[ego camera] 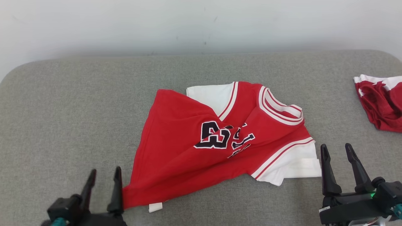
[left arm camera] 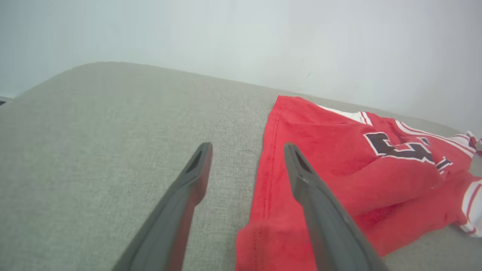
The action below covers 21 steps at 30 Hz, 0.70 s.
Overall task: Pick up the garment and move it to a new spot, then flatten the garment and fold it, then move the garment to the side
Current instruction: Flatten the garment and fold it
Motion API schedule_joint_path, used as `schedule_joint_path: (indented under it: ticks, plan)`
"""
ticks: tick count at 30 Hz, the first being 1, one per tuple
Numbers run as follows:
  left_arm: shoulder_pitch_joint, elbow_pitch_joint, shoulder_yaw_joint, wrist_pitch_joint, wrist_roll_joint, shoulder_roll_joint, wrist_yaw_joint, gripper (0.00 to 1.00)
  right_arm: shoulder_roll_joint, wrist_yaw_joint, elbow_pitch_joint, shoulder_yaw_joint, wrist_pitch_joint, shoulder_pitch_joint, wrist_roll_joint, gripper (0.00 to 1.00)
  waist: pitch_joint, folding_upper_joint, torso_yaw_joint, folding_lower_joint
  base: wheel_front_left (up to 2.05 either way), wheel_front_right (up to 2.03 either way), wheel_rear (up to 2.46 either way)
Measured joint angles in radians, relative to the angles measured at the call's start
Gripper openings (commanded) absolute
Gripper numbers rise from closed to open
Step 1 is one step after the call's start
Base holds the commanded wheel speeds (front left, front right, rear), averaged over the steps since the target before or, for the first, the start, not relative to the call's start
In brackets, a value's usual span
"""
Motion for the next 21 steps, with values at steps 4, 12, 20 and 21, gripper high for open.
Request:
schedule_joint_path:
  ticks: [4, 12, 20, 21]
  plan:
    - [-0.003, -0.092, 0.082, -0.003, 0.060, -0.015, 0.002, 1.00, -0.011, 0.000, 0.000, 0.008, 0.000, 0.004, -0.002, 1.00, -0.009, 0.0000, -0.006, -0.0001, 0.00, 0.00, 0.00]
    - [0.046, -0.152, 0.212, -0.004, 0.162, -0.062, -0.048, 1.00, -0.056, 0.000, 0.008, 0.033, 0.000, 0.021, -0.001, 1.00, -0.024, 0.0000, -0.023, -0.0001, 0.00, 0.00, 0.00]
    - [0.077, -0.145, 0.289, -0.004, 0.229, -0.116, -0.104, 1.00, -0.065, 0.000, 0.043, 0.046, 0.000, 0.065, 0.004, 1.00, -0.041, 0.0000, -0.031, -0.0001, 0.00, 0.00, 0.00]
    - [0.081, -0.146, 0.293, -0.005, 0.235, -0.121, -0.106, 1.00, -0.067, 0.000, 0.048, 0.052, 0.000, 0.065, 0.006, 1.00, -0.042, 0.0000, -0.031, 0.0000, 0.00, 0.00, 0.00]
